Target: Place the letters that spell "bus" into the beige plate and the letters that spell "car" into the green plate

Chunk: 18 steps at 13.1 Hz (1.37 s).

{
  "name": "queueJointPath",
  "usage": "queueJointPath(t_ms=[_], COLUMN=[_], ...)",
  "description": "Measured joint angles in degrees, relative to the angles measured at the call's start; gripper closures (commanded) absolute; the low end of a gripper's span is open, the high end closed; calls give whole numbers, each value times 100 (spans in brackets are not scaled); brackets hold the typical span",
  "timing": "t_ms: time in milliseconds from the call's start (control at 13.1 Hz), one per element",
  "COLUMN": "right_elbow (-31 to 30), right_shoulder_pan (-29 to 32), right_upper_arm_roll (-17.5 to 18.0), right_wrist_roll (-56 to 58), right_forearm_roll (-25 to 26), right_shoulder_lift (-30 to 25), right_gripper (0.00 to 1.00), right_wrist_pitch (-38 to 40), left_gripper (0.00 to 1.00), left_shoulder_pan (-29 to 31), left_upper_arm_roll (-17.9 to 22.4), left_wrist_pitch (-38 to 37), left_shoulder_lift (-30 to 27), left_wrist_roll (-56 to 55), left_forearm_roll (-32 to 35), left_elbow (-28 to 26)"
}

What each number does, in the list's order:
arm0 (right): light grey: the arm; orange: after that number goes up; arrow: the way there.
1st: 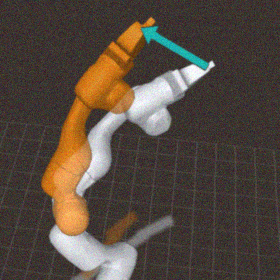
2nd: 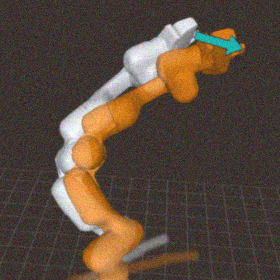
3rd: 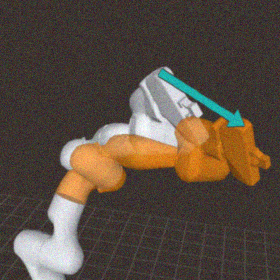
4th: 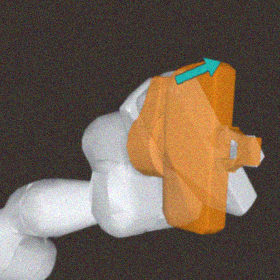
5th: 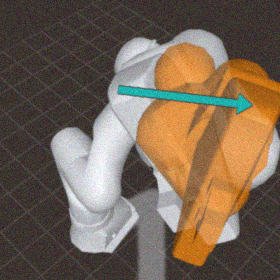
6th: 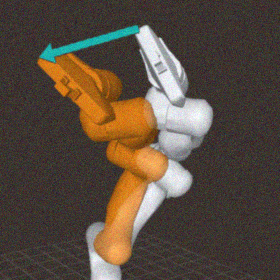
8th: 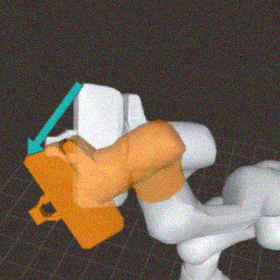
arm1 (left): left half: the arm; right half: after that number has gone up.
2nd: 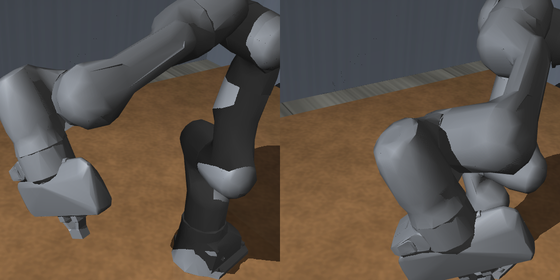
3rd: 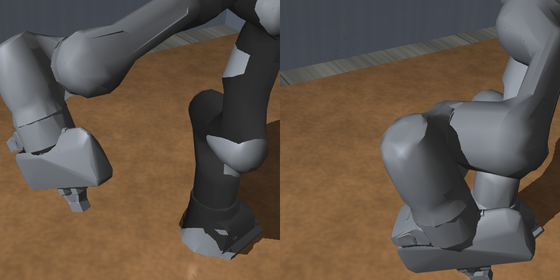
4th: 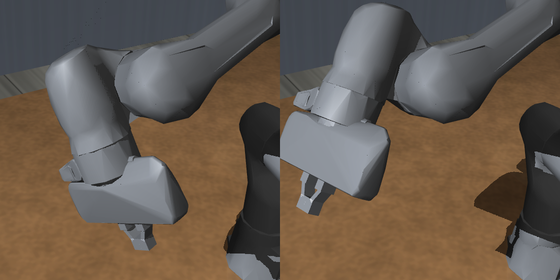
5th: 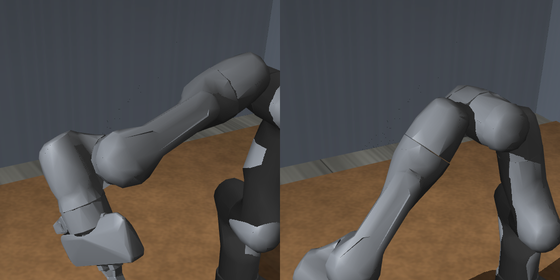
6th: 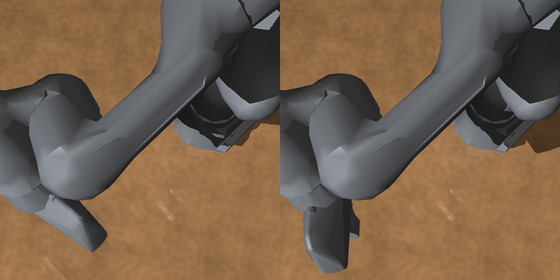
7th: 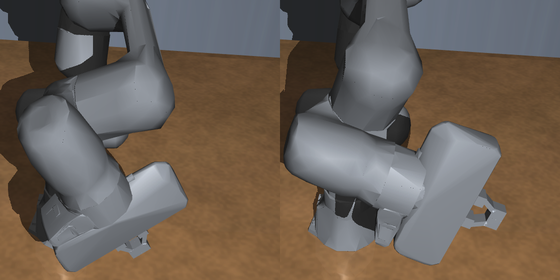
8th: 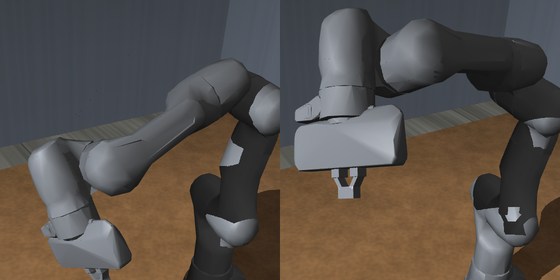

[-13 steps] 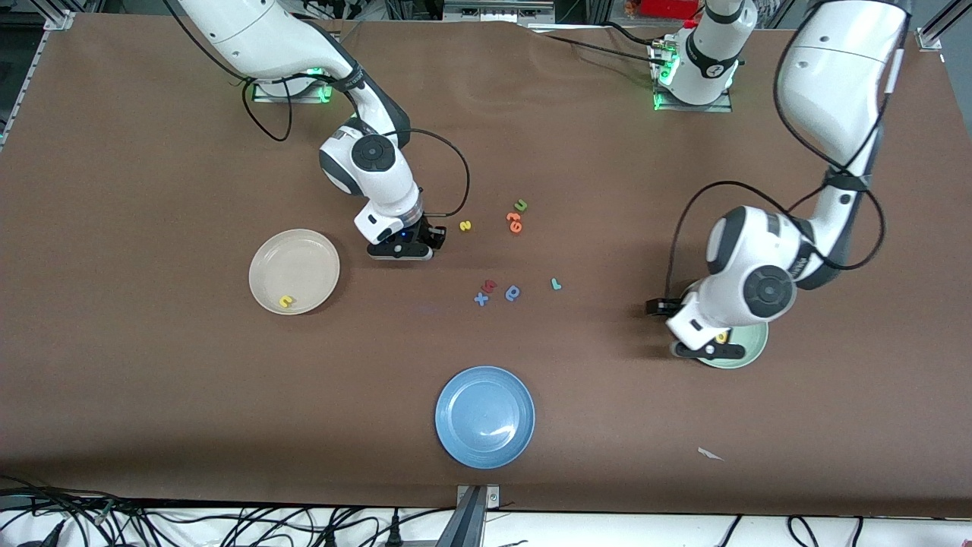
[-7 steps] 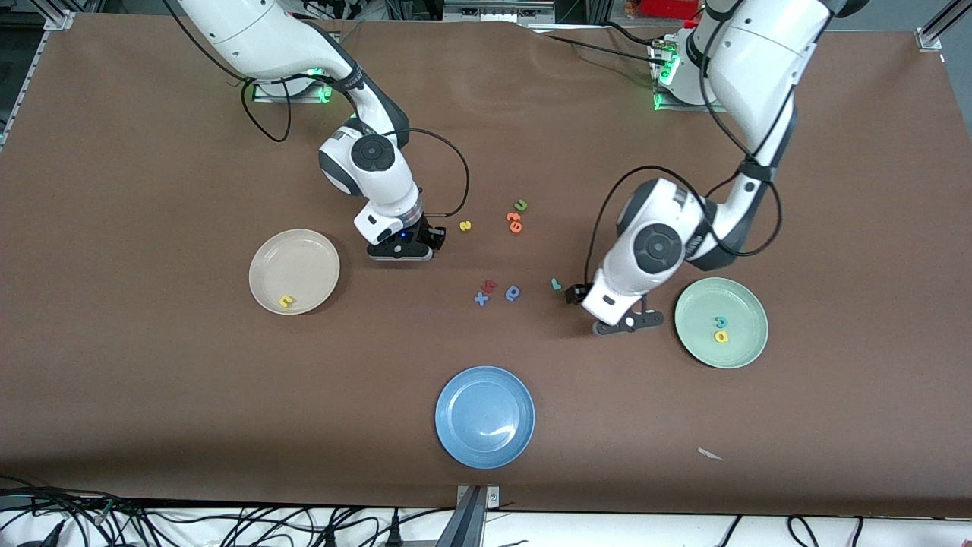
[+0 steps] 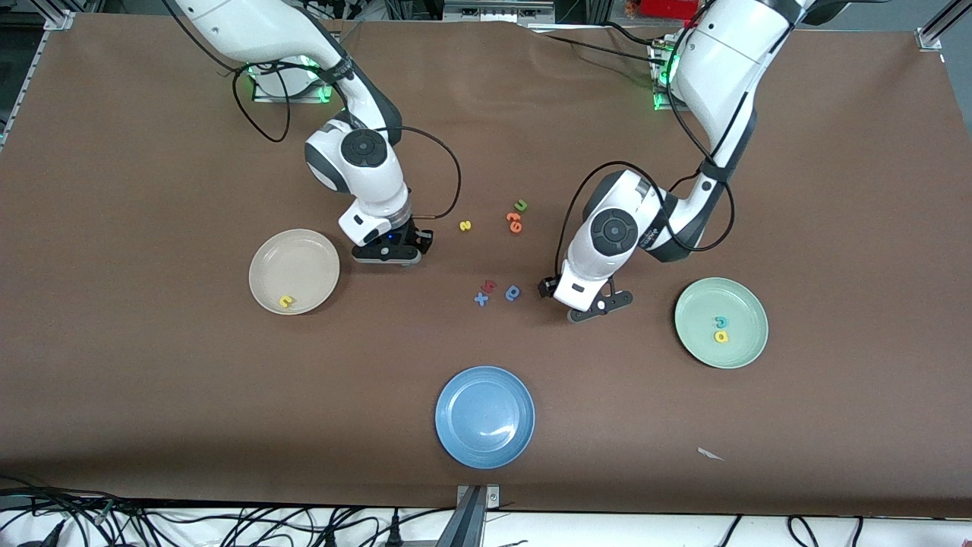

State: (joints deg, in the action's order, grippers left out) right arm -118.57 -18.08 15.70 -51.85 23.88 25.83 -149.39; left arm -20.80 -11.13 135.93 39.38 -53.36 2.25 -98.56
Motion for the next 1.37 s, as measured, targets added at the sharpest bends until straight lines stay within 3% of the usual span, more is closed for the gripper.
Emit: queueJointPath(t_ms=[533,609,685,762,1219,1371], right_elbow=[-504,-568,-626,-673,-752,-769], right_shoulder_pan=[1443,1618,1723,1756,1736,1728], right_upper_arm_roll=[-28,-29,-28,-27,93,362], right_wrist_roll=[2367,2581,2692,2725,2508,1898], right_forearm_roll=[0,0,0,0,-1,-3], right_shoulder_lift=[-720,-743,-747,-746,-747,-730], right_gripper=[100,82,7,0,0,0], right_wrist_pitch=[371,373,373,372,371,339], left_gripper=[43,46,52,55,79,87], left_shoulder_pan=[-119,-129,-141,-154,-207,-208], left_upper_arm_roll=[1,1,1,1,37,43], left_wrist_pitch=[101,102,116,146,193,193], left_shoulder_lift=[127,137,150,163,187,184], left_wrist_roll=[-247,-260,-272,-288,-451,-451], left_forearm_roll=[0,0,0,0,0,4], left_elbow=[-1,-1,-1,-1,0,0])
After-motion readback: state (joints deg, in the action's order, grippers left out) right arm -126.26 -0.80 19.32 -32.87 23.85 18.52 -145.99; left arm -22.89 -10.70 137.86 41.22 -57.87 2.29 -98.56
